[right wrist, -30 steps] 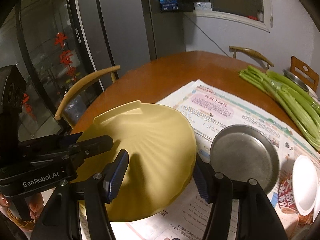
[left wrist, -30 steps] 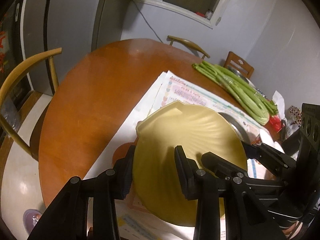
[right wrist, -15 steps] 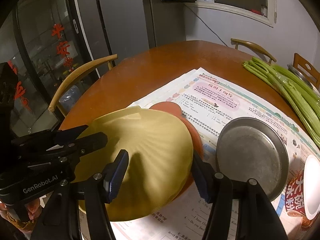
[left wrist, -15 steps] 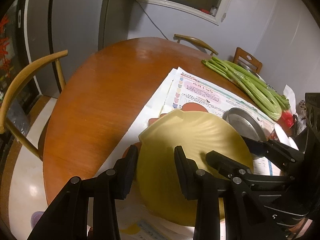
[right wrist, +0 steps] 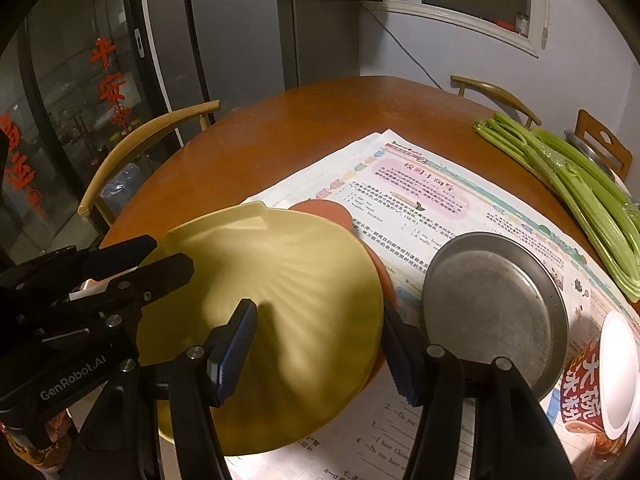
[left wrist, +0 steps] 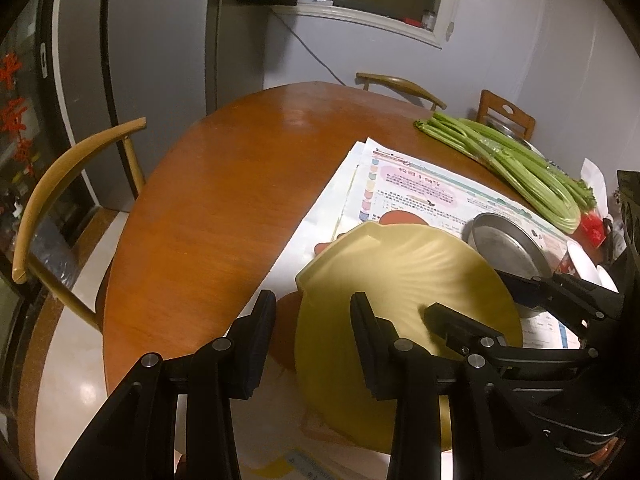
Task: Organize plates and bowls
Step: 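Lift the yellow plate with the left tool onto the terracotta plate, release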
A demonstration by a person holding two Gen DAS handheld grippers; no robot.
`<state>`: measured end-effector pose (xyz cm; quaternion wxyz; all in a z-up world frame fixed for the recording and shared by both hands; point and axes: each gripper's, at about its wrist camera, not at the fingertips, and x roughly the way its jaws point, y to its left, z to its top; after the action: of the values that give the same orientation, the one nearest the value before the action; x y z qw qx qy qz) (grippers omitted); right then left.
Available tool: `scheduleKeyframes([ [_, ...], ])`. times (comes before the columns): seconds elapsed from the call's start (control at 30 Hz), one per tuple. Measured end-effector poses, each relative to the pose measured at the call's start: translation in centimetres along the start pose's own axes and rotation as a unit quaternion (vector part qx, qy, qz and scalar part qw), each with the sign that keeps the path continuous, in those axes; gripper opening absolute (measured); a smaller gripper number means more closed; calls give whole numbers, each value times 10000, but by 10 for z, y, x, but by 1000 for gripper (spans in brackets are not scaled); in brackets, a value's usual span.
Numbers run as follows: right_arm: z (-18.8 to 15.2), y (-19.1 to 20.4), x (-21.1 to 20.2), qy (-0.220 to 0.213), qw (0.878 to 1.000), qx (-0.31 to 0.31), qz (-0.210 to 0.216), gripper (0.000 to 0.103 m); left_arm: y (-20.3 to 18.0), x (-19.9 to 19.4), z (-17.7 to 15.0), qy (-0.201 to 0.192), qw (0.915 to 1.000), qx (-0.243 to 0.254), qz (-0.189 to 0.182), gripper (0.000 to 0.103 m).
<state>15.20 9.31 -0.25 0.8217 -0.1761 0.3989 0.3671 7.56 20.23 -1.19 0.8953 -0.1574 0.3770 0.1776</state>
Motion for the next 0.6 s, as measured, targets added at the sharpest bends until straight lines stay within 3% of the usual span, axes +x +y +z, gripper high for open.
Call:
scheduleKeyframes([
  [0.47, 3, -2, 0, -35, 9997, -32, -234, 60, 24, -19, -13, 187, 9988, -389, -241, 44],
  [0.6, 5, -2, -2, -116, 9985, -73, -525, 60, 21, -16, -20, 327, 9981, -392, -350, 47],
])
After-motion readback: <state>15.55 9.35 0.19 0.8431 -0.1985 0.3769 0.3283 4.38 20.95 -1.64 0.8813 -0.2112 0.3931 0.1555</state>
